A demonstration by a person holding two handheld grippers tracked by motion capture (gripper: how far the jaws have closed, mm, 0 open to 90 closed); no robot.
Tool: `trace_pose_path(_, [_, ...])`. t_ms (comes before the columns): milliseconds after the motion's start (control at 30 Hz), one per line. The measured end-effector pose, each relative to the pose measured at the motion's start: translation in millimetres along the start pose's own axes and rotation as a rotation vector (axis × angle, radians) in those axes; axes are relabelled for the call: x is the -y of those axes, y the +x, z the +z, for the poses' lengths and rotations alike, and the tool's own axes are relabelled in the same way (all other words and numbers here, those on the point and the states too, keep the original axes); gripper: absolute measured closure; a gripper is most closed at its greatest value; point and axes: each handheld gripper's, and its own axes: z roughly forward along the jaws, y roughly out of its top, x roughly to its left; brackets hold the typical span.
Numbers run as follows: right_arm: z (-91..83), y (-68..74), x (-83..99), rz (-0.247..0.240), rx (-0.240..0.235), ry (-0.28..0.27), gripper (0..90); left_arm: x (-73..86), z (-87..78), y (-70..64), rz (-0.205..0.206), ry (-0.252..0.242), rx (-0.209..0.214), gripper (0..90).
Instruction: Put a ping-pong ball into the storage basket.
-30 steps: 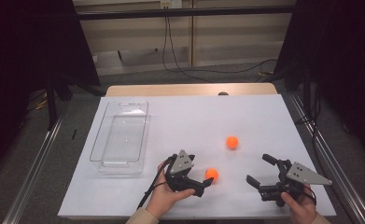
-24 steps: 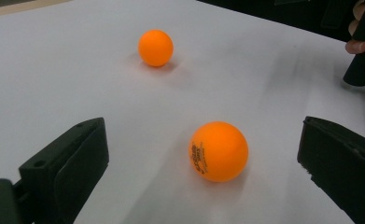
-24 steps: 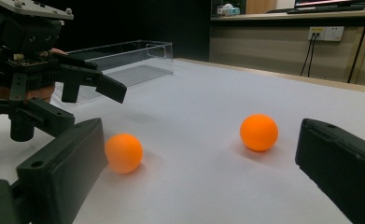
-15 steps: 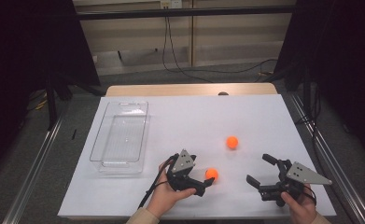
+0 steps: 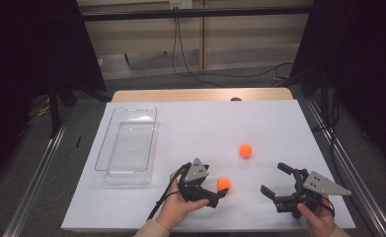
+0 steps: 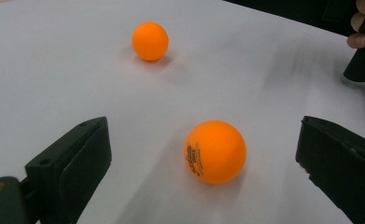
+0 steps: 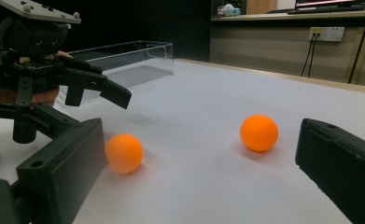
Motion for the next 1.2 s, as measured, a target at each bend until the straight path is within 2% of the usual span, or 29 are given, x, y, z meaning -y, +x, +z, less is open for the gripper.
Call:
trace_pose_path(500, [0.5,0.0,0.2,0.0,-0.001,0.002,1.5,0.4,6.5,-2.5,0.02,0.033,0.012,3.4])
trace_pose_path(967, [0.4,-0.2,0.2,0.002,-0.001,0.002,1.5,-0.2,13.6,-3.7,0.004,0.054,0.017,3.6])
trace_pose_path(1200, [0.4,-0.2,0.2,0.001,-0.002,0.001,1.5,-0.5,15.5,-3.8,0.011,0.07,0.017,4.2])
